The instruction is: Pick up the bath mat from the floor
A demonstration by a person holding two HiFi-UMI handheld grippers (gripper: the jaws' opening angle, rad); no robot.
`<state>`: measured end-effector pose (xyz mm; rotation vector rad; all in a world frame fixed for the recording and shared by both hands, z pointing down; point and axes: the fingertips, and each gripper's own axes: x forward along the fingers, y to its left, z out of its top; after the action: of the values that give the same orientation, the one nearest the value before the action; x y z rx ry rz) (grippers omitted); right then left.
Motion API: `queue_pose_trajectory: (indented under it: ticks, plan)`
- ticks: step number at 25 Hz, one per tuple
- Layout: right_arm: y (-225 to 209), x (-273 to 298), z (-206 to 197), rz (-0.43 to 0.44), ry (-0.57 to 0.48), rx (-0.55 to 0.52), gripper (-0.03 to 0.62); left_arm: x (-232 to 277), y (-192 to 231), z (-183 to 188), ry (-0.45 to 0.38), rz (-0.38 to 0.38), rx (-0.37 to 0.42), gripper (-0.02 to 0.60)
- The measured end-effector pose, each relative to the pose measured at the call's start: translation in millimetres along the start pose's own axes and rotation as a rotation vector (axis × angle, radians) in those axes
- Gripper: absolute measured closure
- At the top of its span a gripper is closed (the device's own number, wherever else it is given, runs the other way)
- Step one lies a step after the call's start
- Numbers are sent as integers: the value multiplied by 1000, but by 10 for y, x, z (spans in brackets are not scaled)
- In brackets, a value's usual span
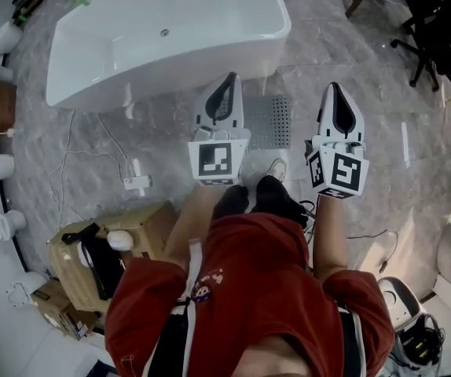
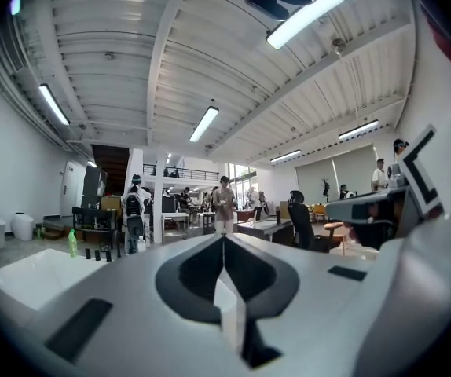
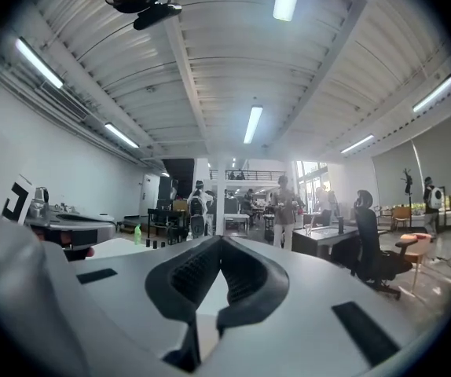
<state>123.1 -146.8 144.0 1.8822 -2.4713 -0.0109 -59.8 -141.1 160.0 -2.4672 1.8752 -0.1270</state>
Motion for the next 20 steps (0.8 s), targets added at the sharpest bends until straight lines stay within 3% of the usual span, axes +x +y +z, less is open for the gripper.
queue_pose_trajectory:
  ticks: [8,13,20]
  plan:
    - [-477,234,-520,60,41,53,582,402,-463,-217,-1,48,-5,566]
    - [-408,310,-820,232,26,76,583,559,-665,-535,55,71,-22,566]
    - [-424,470,-1485,266,112,81,583,661,-660,-1166,145,130,-41,566]
